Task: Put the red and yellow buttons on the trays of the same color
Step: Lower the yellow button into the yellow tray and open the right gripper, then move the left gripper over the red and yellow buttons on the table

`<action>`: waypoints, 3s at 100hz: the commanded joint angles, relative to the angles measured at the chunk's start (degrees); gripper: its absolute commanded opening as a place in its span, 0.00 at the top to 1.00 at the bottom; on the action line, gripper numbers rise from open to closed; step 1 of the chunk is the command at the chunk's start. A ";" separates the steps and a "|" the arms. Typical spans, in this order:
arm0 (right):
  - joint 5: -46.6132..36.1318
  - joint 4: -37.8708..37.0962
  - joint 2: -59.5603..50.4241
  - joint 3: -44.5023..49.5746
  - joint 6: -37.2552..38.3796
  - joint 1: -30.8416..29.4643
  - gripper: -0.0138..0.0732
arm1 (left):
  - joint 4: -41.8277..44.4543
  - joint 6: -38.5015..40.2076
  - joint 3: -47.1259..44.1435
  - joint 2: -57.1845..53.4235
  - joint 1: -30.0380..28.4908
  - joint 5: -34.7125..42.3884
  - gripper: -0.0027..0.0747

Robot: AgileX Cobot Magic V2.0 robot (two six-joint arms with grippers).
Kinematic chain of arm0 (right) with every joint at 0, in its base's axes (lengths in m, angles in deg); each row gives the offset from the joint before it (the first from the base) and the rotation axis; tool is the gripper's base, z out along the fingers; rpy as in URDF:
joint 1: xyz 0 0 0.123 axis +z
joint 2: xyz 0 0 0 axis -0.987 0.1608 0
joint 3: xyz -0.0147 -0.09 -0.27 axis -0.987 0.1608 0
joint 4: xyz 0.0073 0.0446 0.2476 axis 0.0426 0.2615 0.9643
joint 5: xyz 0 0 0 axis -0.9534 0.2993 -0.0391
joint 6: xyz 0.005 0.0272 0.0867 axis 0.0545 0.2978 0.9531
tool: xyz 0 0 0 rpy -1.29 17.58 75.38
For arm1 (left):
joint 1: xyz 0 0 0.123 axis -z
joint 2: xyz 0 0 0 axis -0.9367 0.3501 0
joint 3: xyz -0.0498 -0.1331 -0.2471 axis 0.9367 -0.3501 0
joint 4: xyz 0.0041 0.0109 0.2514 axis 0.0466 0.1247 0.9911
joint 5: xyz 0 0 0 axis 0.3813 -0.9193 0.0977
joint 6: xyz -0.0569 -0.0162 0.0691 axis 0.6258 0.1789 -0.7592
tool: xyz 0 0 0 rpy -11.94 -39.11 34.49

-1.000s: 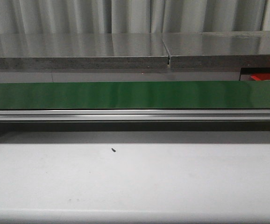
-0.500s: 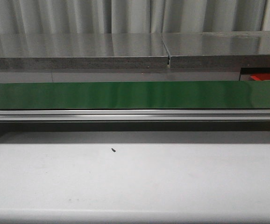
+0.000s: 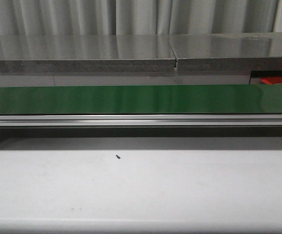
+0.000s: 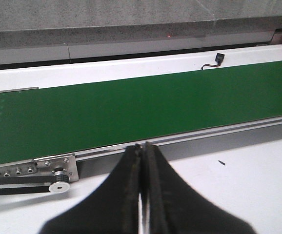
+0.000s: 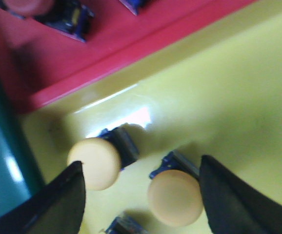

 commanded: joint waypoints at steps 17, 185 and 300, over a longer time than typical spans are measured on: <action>-3.92 1.34 -14.21 -0.57 -3.66 10.55 0.26 | -1.86 0.27 1.54 0.16 0.49 3.53 0.99; -14.54 1.29 -64.30 38.47 -6.79 28.48 0.98 | -2.57 0.27 1.54 0.16 0.49 3.54 0.99; -14.54 1.29 -64.30 38.47 -6.79 28.48 0.98 | -0.65 13.82 34.83 36.54 -22.33 -6.39 0.21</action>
